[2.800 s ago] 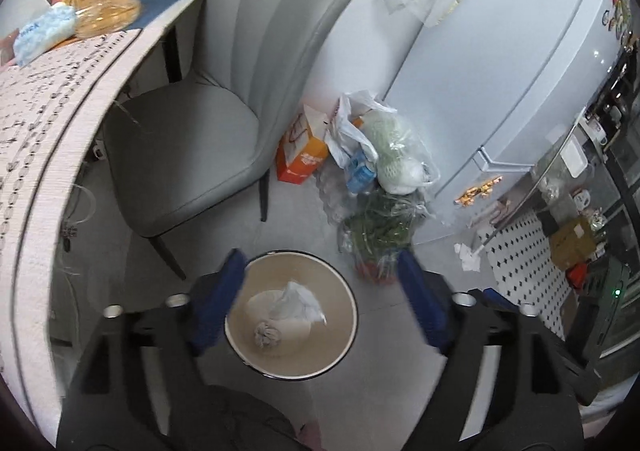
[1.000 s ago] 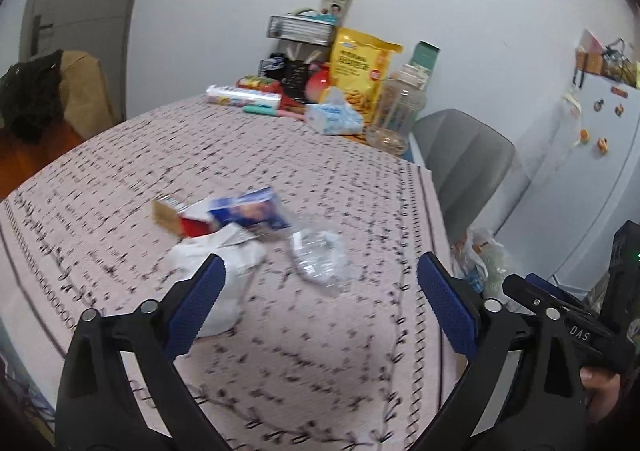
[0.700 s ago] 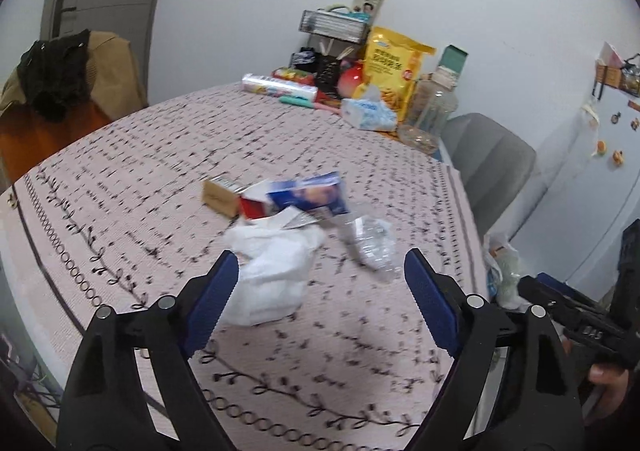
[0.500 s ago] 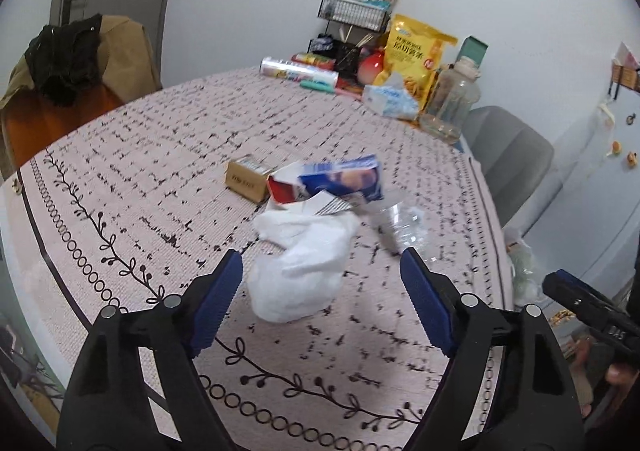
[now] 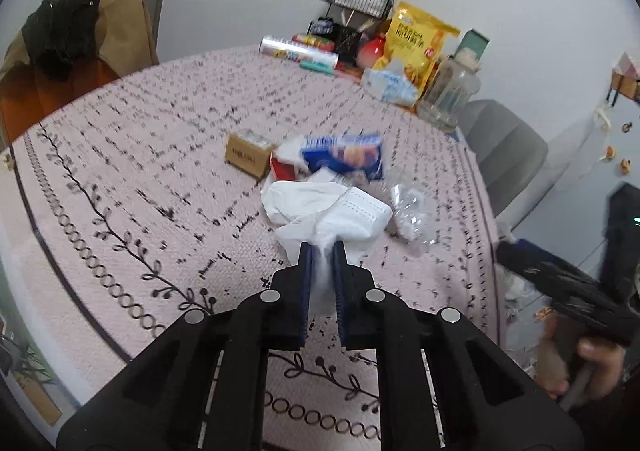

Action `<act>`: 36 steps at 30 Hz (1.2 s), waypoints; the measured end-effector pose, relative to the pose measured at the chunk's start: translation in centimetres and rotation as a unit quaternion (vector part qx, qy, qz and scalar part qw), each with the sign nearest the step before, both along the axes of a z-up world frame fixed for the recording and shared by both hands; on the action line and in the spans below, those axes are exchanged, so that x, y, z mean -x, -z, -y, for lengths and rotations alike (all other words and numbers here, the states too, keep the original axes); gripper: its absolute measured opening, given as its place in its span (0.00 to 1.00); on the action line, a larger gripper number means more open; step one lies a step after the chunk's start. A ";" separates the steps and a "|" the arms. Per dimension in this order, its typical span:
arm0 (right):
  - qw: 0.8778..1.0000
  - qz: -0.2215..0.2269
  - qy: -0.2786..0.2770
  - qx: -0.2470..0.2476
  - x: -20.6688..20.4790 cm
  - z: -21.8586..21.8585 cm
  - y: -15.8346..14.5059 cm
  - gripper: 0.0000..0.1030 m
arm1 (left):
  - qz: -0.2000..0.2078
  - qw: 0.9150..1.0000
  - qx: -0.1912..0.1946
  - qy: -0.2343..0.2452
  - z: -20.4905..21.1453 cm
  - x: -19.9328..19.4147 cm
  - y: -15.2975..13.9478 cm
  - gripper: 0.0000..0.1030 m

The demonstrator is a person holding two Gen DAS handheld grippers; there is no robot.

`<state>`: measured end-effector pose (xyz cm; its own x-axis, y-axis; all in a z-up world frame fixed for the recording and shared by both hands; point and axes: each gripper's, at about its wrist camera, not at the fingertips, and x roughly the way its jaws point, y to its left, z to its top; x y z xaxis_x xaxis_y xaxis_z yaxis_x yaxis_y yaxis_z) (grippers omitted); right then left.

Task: Collect trash
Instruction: 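Grasp a white tissue with the left tool while the right tool grasps the clear plastic bag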

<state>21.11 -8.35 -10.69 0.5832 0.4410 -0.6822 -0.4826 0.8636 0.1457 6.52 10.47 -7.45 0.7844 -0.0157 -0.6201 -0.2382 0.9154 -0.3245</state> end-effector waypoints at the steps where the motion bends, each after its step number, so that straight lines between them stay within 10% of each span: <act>1: 1.000 -0.002 -0.004 0.001 -0.3 -0.5 0.1 0.93 | 0.006 1.000 0.001 0.000 0.0 0.4 -0.5 0.11; 18: 0.996 -0.030 -0.041 0.075 -5.0 -8.3 4.5 0.92 | 0.044 0.997 0.009 -0.056 -3.5 3.8 -3.3 0.11; 23: 0.995 -0.046 -0.057 0.064 -5.5 -7.8 4.4 0.55 | 0.043 0.997 0.009 -0.055 -3.1 3.3 -3.0 0.11; 36: 0.998 -0.011 -0.063 0.015 -1.2 -2.8 0.2 0.53 | 0.048 0.998 0.002 -0.028 -0.4 1.2 -3.4 0.11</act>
<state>22.34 -5.58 -10.86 0.5094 0.4885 -0.7084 -0.5840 0.8009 0.1323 5.31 10.90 -4.09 0.8400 0.0282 -0.5419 -0.2569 0.9003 -0.3514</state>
